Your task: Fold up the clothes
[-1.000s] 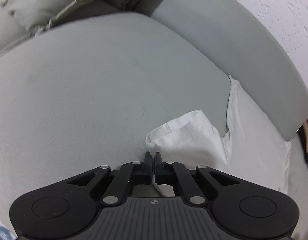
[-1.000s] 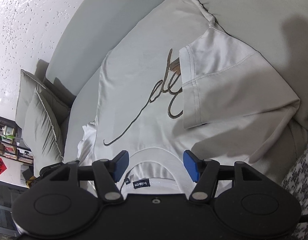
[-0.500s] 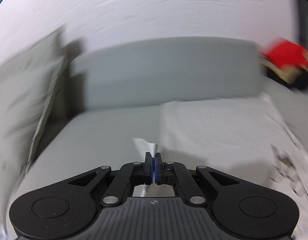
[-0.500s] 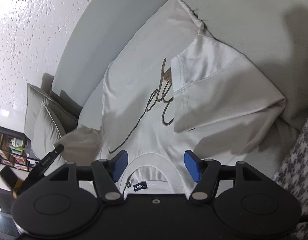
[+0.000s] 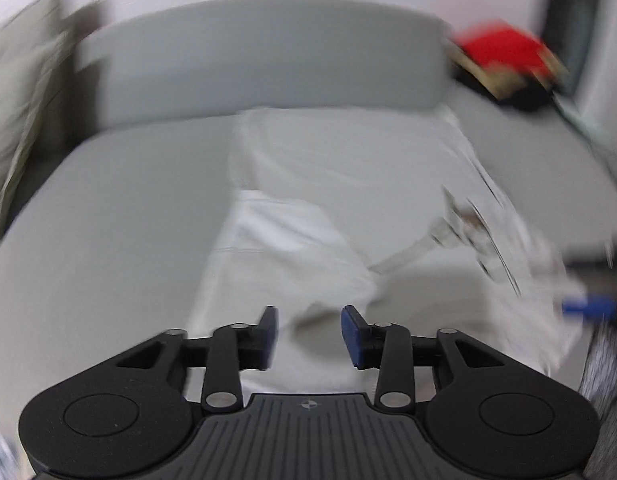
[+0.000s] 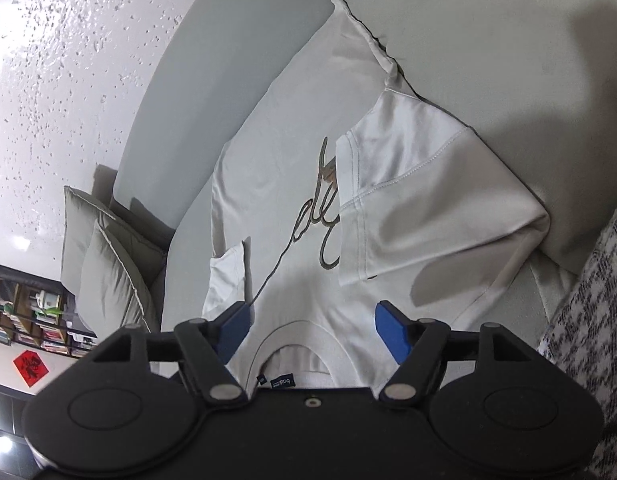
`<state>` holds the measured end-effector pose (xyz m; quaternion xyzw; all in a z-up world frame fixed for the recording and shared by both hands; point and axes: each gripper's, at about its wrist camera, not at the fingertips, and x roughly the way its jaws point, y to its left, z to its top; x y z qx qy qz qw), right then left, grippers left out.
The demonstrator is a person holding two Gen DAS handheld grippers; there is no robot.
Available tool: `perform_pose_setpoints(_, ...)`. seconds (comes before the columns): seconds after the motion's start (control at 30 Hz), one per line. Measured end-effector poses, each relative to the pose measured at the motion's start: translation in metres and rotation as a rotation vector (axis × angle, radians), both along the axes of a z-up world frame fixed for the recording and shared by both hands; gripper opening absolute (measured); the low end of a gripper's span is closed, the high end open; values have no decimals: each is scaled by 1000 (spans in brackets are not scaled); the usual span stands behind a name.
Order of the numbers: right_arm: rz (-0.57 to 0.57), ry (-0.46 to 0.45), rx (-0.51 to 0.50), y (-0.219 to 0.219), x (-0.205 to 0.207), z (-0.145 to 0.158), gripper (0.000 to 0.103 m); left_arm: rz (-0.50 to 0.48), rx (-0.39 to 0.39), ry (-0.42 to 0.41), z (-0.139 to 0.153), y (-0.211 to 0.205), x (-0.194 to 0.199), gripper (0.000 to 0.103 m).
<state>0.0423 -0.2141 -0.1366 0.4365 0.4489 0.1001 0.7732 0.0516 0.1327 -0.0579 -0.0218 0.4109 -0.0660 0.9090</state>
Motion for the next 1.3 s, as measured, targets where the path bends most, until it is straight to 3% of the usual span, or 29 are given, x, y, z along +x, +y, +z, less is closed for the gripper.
perform_pose_setpoints(0.07,-2,5,8,1,0,-3,68,130,-64,40,-3,35,12,41)
perform_pose_setpoints(0.17,9,8,13,5,0,-4,68,236,-211,142,-22,71,31,38)
perform_pose_setpoints(0.37,17,0,-20,7,-3,1,69,267,-420,274,-53,88,55,32)
perform_pose_setpoints(0.5,15,1,-26,6,-4,2,69,265,-485,293,-67,88,67,31)
perform_pose_setpoints(0.53,16,4,-26,7,-4,2,69,269,-493,295,-68,88,68,25)
perform_pose_setpoints(0.57,18,8,-26,7,-4,2,69,279,-478,298,-67,87,67,7)
perform_pose_setpoints(0.6,20,11,-26,8,-4,1,69,289,-458,301,-66,87,66,1)
perform_pose_setpoints(0.67,25,13,-28,9,-4,0,69,297,-394,271,-60,81,60,2)
perform_pose_setpoints(0.83,34,23,-41,11,-2,-2,69,283,-136,231,-49,43,57,5)
perform_pose_setpoints(0.93,36,11,-60,9,-2,2,69,246,4,208,-39,22,54,18)
perform_pose_setpoints(1.07,-45,-47,-118,-8,-2,11,69,195,126,40,-19,9,42,20)
perform_pose_setpoints(1.13,-96,-35,-155,-20,5,7,68,158,169,-34,-14,4,44,19)
perform_pose_setpoints(1.17,-114,-25,-181,-25,11,5,60,134,167,-51,-13,2,49,18)
perform_pose_setpoints(1.2,-129,-28,-216,-27,18,3,41,113,164,-57,-15,-2,57,18)
perform_pose_setpoints(1.27,-147,-39,-285,-31,33,0,24,81,169,-56,-21,-12,76,20)
perform_pose_setpoints(1.3,-150,-48,-317,-31,42,-1,22,72,179,-48,-25,-16,87,19)
